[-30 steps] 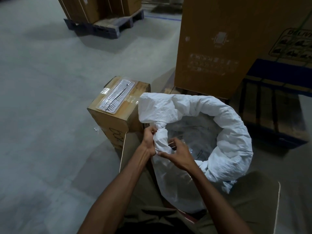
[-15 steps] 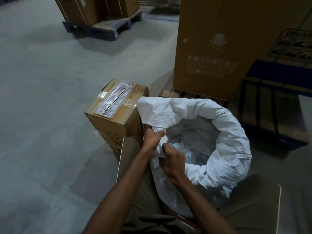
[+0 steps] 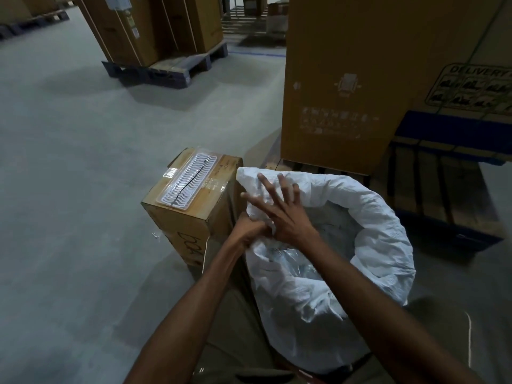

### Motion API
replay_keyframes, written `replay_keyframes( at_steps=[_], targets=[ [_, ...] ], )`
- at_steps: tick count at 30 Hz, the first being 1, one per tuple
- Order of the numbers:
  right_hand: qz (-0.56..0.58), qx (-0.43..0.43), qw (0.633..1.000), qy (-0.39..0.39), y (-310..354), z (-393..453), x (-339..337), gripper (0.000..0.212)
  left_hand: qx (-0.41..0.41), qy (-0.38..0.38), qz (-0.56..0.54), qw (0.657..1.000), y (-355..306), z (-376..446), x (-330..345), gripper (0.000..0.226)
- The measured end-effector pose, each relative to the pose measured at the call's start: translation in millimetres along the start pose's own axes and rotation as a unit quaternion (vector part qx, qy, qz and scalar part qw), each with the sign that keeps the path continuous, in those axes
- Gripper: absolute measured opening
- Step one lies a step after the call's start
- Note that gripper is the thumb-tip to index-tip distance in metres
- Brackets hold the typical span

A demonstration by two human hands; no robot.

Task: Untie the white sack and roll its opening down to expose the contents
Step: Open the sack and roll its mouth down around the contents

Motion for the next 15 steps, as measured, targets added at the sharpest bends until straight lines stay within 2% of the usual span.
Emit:
replay_keyframes(
  at_steps=[1, 3, 4, 7, 8, 10, 13, 15],
  targets=[
    [-0.028, -0.009, 0.999, 0.038, -5, 9, 0, 0.117, 0.013, -0.001, 0.032, 0.999, 0, 0, -3, 0.059],
    [-0.06, -0.023, 0.995, 0.081, -16, 22, -7, 0.106, 0.0, -0.003, 0.094, 0.996, 0, -4, -10, 0.042],
    [-0.074, -0.031, 0.994, 0.072, -22, 26, -12, 0.095, -0.024, -0.011, 0.114, 0.993, 3, -8, -15, 0.037],
    [-0.099, -0.037, 0.994, 0.029, -43, 35, -28, 0.065, -0.063, -0.032, 0.101, 0.992, 15, -14, -30, 0.041],
    [-0.102, -0.028, 0.994, 0.025, -51, 35, -33, 0.058, -0.069, -0.045, 0.09, 0.992, 18, -18, -36, 0.039],
    [-0.095, 0.017, 0.995, 0.021, -72, 34, -42, 0.05, -0.08, -0.063, 0.067, 0.993, 26, -23, -50, 0.048],
    [-0.076, 0.064, 0.993, 0.064, -90, 35, -52, 0.053, -0.078, -0.051, 0.036, 0.995, 30, -22, -62, 0.068],
    [-0.101, 0.039, 0.99, 0.087, -81, 38, -52, 0.074, -0.09, -0.044, 0.026, 0.995, 29, -21, -62, 0.073]
  ],
)
Point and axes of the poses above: each hand's wrist, its own z-axis towards the middle knuckle, its own x-axis out of the palm, y = z × x, the point moved 3 cm from there along z, towards the middle knuckle, and after that the axes turned 7 degrees about -x, right-handed, at the moved point
